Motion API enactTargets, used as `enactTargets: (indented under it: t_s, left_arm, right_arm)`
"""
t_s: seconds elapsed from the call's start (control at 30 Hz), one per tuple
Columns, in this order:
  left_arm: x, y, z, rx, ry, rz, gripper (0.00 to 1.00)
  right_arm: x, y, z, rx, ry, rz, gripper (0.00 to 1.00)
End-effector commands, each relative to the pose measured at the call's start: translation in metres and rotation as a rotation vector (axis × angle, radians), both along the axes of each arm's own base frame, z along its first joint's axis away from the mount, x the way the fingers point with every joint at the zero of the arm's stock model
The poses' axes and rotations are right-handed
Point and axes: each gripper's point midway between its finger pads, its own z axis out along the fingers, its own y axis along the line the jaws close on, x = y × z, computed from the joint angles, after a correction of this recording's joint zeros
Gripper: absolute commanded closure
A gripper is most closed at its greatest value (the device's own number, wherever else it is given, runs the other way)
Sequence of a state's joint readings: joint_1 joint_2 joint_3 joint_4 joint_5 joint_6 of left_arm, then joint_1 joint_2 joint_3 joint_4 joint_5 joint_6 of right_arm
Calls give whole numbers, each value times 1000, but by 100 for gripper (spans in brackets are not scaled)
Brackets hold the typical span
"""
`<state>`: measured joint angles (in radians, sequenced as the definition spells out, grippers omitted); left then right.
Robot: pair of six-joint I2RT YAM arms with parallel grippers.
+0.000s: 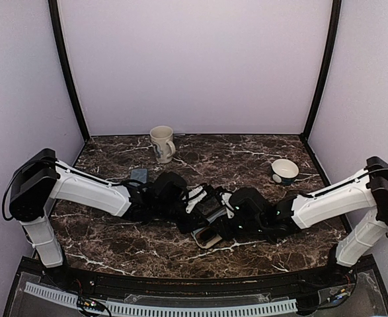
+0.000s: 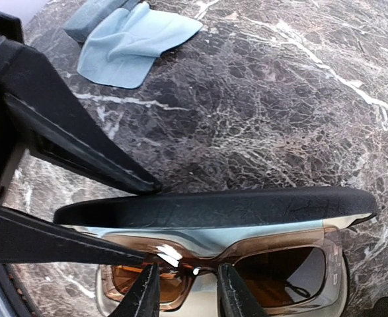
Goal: Organize the sunglasses
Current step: Adjust the sunglasses in the sunglasses case.
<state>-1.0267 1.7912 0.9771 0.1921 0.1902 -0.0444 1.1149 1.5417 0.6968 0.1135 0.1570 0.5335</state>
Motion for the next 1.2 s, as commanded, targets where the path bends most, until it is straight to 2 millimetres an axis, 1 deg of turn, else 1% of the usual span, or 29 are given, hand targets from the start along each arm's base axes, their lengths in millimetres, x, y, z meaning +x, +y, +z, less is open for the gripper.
enactTargets:
  t_s: [0.0, 0.27, 0.43, 0.6, 0.97, 1.0, 1.17]
  left_arm:
    - [-8, -1, 9, -10, -1, -27, 71]
    - [-9, -2, 8, -11, 3, -29, 71]
    - [-9, -2, 7, -9, 6, -32, 71]
    - [-9, -1, 5, -5, 7, -31, 71]
    - [-9, -2, 4, -4, 10, -34, 71]
    - [-9, -2, 3, -2, 12, -34, 71]
    - [-9, -2, 2, -1, 13, -35, 71]
  right_arm:
    - [7, 4, 0, -31, -77, -2, 70]
    - [9, 6, 1, -60, -150, 19, 71]
    - [10, 3, 3, -61, -200, 25, 71]
    - [13, 4, 2, -74, -217, 28, 71]
    - [14, 8, 8, -7, -239, 13, 71]
    - [14, 7, -1, -25, -229, 15, 71]
    - [13, 10, -7, -25, -227, 16, 71]
